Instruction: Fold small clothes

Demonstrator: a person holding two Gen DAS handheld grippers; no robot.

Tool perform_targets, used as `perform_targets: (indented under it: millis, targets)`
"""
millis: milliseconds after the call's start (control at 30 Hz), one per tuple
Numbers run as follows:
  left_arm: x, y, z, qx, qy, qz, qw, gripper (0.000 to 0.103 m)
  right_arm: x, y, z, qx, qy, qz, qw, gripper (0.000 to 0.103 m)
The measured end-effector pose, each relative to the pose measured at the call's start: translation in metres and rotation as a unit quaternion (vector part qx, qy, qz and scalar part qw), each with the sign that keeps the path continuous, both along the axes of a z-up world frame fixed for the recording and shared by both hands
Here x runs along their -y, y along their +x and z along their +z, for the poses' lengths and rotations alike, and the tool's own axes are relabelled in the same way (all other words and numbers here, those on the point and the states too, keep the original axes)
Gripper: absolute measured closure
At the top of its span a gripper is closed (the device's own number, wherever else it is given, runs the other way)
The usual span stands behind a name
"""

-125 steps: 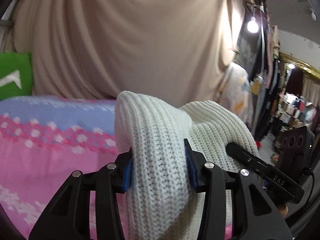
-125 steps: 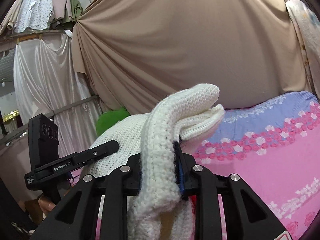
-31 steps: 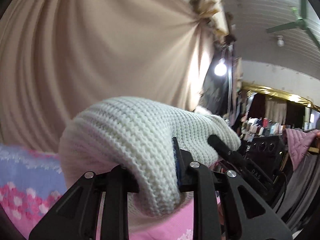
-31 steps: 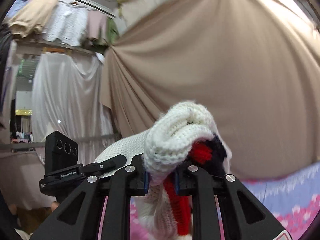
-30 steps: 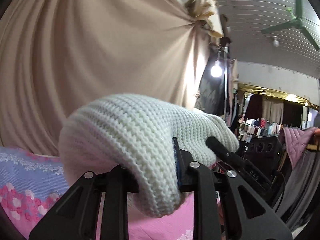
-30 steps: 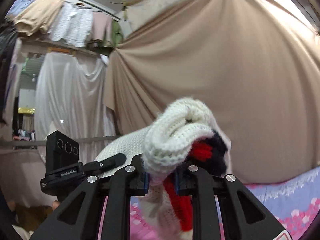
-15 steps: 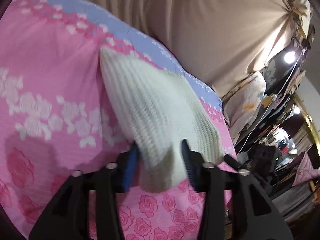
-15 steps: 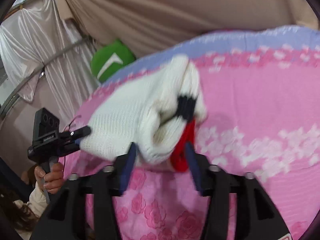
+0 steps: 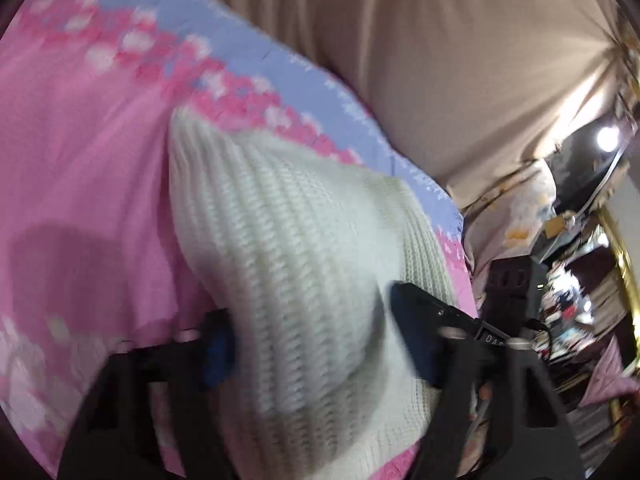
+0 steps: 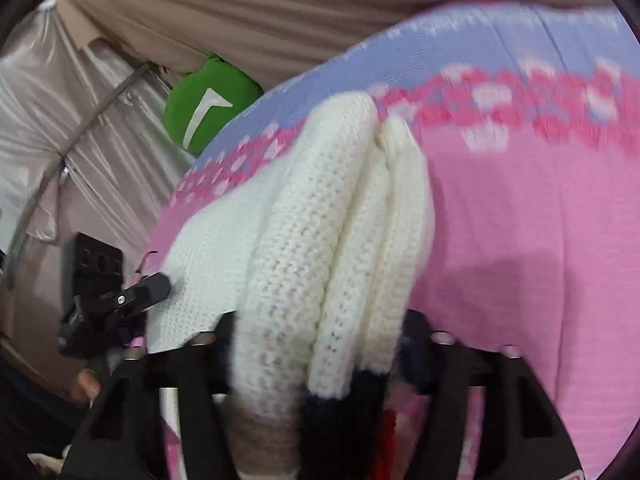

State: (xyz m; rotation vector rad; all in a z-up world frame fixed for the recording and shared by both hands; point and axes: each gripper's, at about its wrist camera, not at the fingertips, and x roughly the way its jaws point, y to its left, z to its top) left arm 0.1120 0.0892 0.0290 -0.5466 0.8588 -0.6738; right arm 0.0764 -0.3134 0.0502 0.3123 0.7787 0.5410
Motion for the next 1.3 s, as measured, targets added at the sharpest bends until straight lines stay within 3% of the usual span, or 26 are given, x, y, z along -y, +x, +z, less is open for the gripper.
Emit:
perform_targets:
  millis: [133,200,233,267,300,333,367,400,500,600,633,700,733,767,800,833,867,967,1067,1133,1200,1300]
  targets:
    - [0.009,-0.01,0.06,0.122,-0.002,-0.027,0.9922,0.059,-0.002,-0.042,0.065,0.154,-0.029,-0.033,0.987,0.063]
    - [0.019,-0.008,0.074,0.153,0.018,-0.032,0.9876,0.058,0.011,-0.047,0.072,0.177,-0.03,-0.058,0.982,0.061]
    - [0.026,-0.005,0.075,0.156,0.033,-0.032,0.9867,0.054,0.021,-0.043,0.068,0.168,-0.025,-0.074,0.983,0.056]
    - [0.037,0.003,0.07,0.152,0.065,-0.026,0.9859,0.051,0.033,-0.029,0.056,0.14,-0.025,-0.094,0.985,0.048]
    - [0.046,0.009,0.061,0.145,0.104,-0.013,0.9839,0.044,0.044,-0.016,0.041,0.106,-0.035,-0.112,0.987,0.046]
    - [0.055,0.016,0.048,0.133,0.152,0.006,0.9793,0.042,0.054,-0.006,0.024,0.072,-0.054,-0.141,0.986,0.046]
    - [0.063,0.022,0.033,0.115,0.206,0.027,0.9713,0.044,0.065,-0.002,0.007,0.038,-0.084,-0.186,0.978,0.058]
    - [0.067,0.023,0.02,0.095,0.244,0.04,0.9642,0.045,0.072,-0.007,0.0,0.03,-0.091,-0.21,0.973,0.06]
    - [0.052,0.0,0.021,0.087,0.214,0.054,0.9714,0.043,0.076,-0.05,0.014,0.065,-0.059,-0.21,0.974,0.06]
    - [0.049,-0.029,0.032,0.102,0.215,0.073,0.9685,0.029,0.051,-0.078,0.024,0.078,-0.058,-0.166,0.981,0.053]
    - [0.052,-0.036,0.033,0.107,0.22,0.078,0.9663,0.028,0.043,-0.08,0.02,0.072,-0.059,-0.155,0.984,0.045]
    - [0.06,-0.046,0.029,0.109,0.236,0.083,0.962,0.028,0.028,-0.074,0.011,0.057,-0.087,-0.154,0.983,0.042]
    - [0.068,-0.046,0.029,0.104,0.242,0.084,0.961,0.028,0.024,-0.067,0.003,0.052,-0.117,-0.175,0.976,0.042]
    - [0.073,-0.047,0.024,0.097,0.246,0.082,0.9609,0.028,0.024,-0.061,-0.004,0.046,-0.129,-0.184,0.973,0.053]
    - [0.077,-0.045,0.021,0.094,0.245,0.079,0.9617,0.028,0.027,-0.054,-0.008,0.038,-0.12,-0.18,0.976,0.072]
    - [0.08,-0.044,0.021,0.091,0.245,0.078,0.9622,0.028,0.033,-0.05,-0.008,0.027,-0.093,-0.173,0.98,0.081]
    - [0.084,-0.046,0.021,0.093,0.247,0.077,0.9616,0.028,0.04,-0.052,0.001,0.038,-0.061,-0.172,0.982,0.083]
    - [0.095,-0.05,0.023,0.113,0.266,0.085,0.9535,0.028,0.049,-0.063,0.024,0.096,-0.062,-0.179,0.977,0.085]
    - [0.104,-0.047,0.015,0.115,0.289,0.094,0.9458,0.028,0.054,-0.033,-0.017,0.017,-0.109,-0.185,0.977,0.081]
    - [0.109,-0.045,0.006,0.108,0.304,0.1,0.9413,0.028,0.06,-0.037,-0.026,0.02,-0.085,-0.196,0.977,0.078]
    - [0.109,-0.048,0.0,0.103,0.308,0.106,0.9399,0.028,0.059,-0.053,-0.01,0.031,-0.085,-0.211,0.973,0.078]
    - [0.106,-0.058,-0.002,0.106,0.316,0.118,0.9355,0.012,0.052,-0.088,0.007,0.065,-0.104,-0.238,0.963,0.07]
